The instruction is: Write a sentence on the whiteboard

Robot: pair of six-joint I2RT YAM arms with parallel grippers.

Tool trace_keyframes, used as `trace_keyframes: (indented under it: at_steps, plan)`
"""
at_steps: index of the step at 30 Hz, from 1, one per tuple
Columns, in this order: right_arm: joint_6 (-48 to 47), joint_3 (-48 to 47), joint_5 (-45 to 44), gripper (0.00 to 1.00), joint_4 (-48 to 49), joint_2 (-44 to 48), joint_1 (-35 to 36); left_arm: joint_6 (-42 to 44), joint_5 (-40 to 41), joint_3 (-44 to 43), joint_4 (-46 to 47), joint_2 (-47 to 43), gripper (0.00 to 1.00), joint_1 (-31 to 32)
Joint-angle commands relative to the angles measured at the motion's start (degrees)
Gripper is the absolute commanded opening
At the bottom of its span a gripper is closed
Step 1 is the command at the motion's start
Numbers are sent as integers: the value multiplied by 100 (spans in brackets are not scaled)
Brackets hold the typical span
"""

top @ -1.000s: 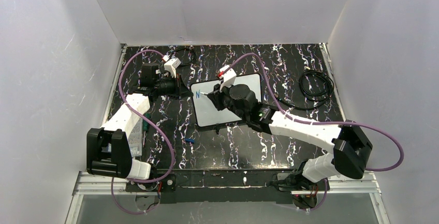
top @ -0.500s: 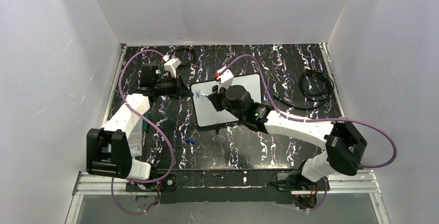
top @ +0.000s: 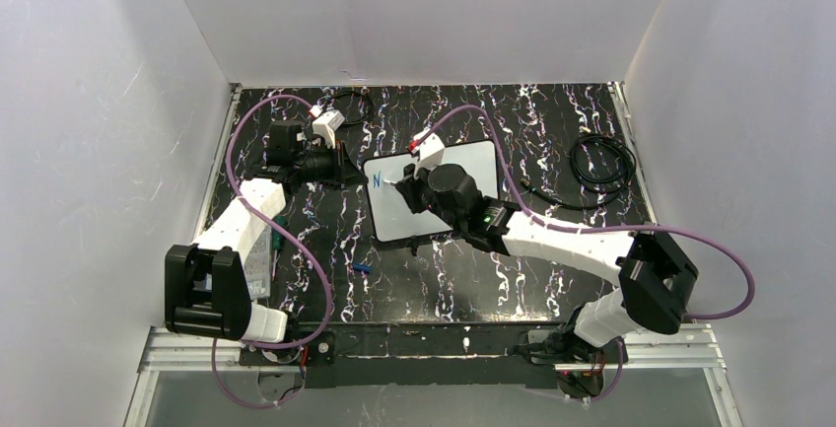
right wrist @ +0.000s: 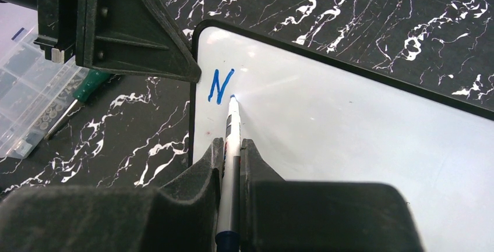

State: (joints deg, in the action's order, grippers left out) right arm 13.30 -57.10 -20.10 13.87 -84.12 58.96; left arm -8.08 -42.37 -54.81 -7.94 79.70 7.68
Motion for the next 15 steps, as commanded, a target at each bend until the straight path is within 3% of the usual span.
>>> trace_keyframes:
  at_steps: [1, 15]
  plan:
    - [-15, 115, -463, 1, 53, 151, -7, 25, -118, 10, -49, -262, 0, 49]
    - [-33, 86, -671, 1, 335, 270, -7, 32, -131, 5, -49, -253, 0, 58]
